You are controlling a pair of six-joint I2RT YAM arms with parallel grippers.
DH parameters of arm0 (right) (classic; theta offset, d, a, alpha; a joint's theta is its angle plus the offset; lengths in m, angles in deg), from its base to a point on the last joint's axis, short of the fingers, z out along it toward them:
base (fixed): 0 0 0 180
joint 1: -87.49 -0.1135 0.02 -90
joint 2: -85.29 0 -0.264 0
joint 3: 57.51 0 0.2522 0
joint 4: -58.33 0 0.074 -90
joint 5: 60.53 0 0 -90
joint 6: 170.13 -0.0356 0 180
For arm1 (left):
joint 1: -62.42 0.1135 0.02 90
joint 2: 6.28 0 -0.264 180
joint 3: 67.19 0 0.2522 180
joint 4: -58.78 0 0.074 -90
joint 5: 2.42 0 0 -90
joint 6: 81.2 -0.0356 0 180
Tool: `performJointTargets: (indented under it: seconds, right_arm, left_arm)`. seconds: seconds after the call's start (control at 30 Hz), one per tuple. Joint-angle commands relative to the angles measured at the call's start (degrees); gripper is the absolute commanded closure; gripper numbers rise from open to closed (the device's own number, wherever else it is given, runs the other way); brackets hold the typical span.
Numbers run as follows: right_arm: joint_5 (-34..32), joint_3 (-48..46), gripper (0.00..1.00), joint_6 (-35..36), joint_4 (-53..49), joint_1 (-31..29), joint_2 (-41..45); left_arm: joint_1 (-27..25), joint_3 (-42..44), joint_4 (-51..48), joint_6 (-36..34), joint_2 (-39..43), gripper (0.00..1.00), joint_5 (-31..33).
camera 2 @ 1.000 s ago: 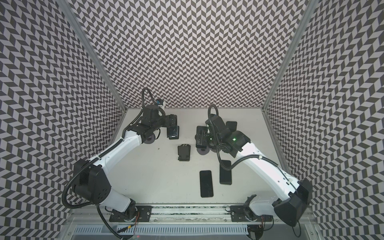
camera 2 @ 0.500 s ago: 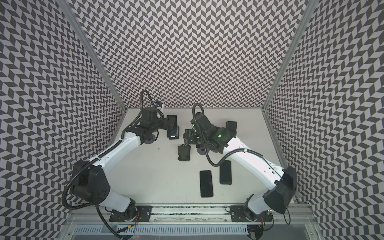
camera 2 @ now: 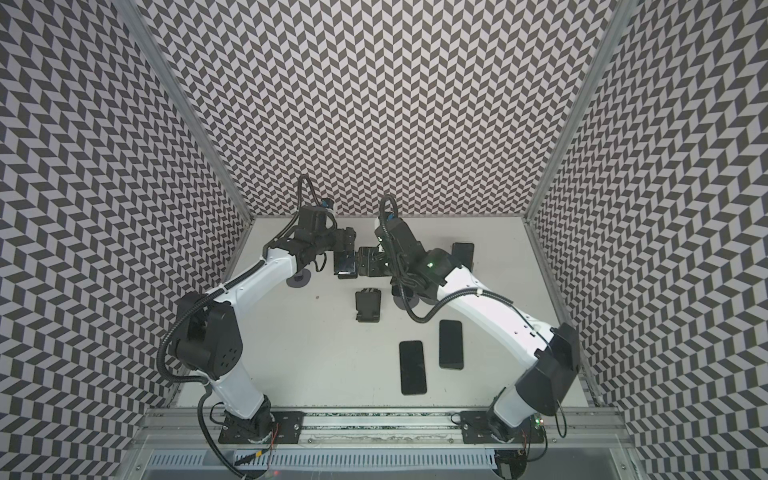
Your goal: Remove the phone from the phone stand
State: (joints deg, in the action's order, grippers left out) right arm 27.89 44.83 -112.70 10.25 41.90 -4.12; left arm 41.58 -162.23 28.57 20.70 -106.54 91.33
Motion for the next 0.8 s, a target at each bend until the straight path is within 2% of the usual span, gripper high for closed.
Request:
performJointTargets:
  seconds: [0.0, 0.13, 0.37, 0.77]
  right_arm:
    - [0.79, -2.74, 0.25, -0.01, 5.02, 0.19, 1.22]
    - [1.15, 0.57, 0.25, 2.23, 3.49, 0.66, -1.01]
    - [3.17, 1.16, 0.25, 4.06, 5.12, 1.46, -2.12]
    - [5.52, 0.27, 0.23, 5.11, 5.97, 2.93, -2.90]
  left_arm:
    - [0.65, -2.15, -2.47, 2.70, -0.66, 0.03, 2.92]
    - [1.68, -3.99, -3.42, 6.29, -2.44, 0.03, -0.03]
    - [1.62, -8.80, -6.32, 6.65, -6.24, 0.03, -3.58]
    - [1.53, -12.47, -9.20, 4.15, -9.67, 0.00, -1.62]
